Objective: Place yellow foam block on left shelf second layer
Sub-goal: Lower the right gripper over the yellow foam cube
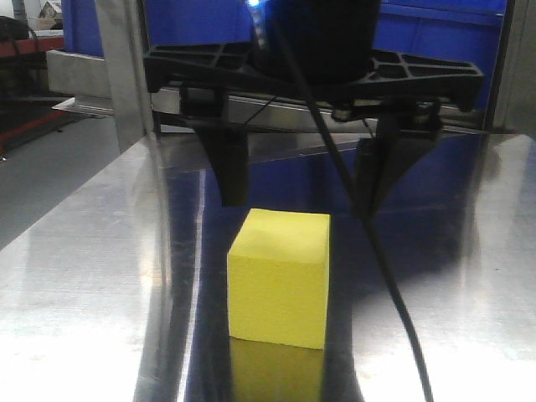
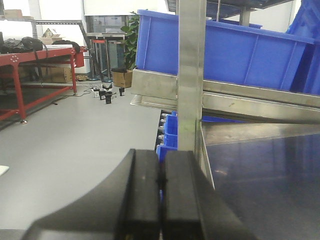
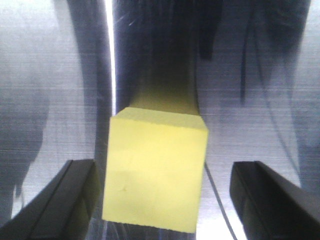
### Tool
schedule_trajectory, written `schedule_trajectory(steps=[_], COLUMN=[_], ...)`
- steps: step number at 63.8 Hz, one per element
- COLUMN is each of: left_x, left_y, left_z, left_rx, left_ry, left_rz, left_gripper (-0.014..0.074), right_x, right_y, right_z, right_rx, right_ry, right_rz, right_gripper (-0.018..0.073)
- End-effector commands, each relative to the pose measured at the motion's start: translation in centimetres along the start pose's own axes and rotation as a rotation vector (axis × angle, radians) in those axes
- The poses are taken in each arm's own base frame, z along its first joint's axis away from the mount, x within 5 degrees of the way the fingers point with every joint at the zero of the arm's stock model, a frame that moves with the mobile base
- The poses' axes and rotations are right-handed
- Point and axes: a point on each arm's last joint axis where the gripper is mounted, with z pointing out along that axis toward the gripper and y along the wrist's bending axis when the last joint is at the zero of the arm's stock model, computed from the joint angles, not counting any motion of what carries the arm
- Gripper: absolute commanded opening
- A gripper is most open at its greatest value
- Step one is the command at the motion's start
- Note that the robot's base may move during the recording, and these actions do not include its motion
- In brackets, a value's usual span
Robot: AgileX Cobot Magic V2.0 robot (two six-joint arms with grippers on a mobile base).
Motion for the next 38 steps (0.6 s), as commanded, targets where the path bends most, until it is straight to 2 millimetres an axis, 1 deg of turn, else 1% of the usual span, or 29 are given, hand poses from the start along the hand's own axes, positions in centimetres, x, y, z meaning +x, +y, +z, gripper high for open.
schedule_trajectory(steps=[1,24,38], left_x=[0.1,0.1,0.1], left_y=[0.0,0.0,0.0], left_z=[-0.1,-0.1,-0.1], left_rx=[0.005,0.005,0.005], left_ry=[-0.074,-0.074,-0.074], left_rz=[-0.009,-0.009,-0.009], left_gripper=[0.0124,0.0124,0.0124], right_x=[-0.4,-0.3,-0.3], right_y=[0.5,0.8,1.0], right_z=[-1.9,-1.0,0.1], right_rx=[-0.048,-0.018,0.010], right_ry=[-0.046,-0.056,-0.042], right_rz=[0.009,0.025,0.020], right_gripper=[0.0627,0.0627,0.0627])
